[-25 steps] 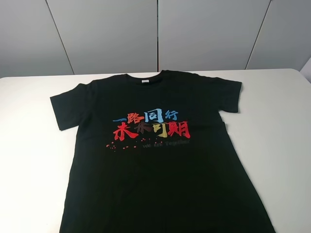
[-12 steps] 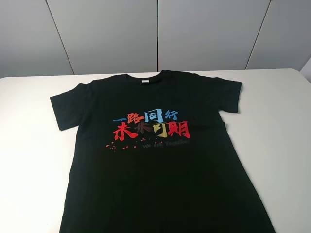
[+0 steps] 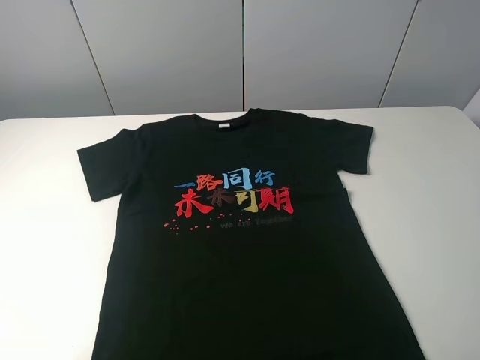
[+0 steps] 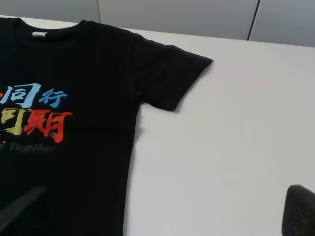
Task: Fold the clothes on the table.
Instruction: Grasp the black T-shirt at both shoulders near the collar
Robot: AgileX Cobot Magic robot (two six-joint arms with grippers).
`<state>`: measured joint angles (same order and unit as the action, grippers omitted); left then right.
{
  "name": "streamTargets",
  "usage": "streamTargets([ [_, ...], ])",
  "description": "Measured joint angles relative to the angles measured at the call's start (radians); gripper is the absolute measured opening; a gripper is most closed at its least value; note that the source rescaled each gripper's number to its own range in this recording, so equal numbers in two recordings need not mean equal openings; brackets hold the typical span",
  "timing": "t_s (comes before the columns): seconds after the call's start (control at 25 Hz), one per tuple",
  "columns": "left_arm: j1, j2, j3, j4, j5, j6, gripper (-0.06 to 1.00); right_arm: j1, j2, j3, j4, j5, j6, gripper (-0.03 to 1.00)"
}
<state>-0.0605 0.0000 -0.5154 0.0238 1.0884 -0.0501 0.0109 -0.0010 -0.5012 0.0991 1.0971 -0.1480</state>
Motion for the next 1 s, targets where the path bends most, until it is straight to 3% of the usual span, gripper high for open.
streamTargets([
  [0.28, 0.000, 0.075, 0.000, -0.015, -0.008, 0.000, 1.00, 0.000, 0.119, -0.032, 0.019, 0.012, 0.010, 1.00],
  [0.52, 0.000, 0.351, -0.056, -0.024, -0.064, 0.063, 1.00, 0.000, 0.412, -0.054, 0.052, -0.107, -0.070, 1.00],
  [0.64, 0.000, 0.510, -0.148, -0.045, -0.121, 0.155, 1.00, 0.000, 0.567, -0.082, 0.113, -0.167, -0.156, 1.00],
  [1.0, 0.000, 1.023, -0.433, -0.194, -0.107, 0.480, 1.00, 0.000, 1.005, -0.296, 0.254, -0.248, -0.422, 1.00],
])
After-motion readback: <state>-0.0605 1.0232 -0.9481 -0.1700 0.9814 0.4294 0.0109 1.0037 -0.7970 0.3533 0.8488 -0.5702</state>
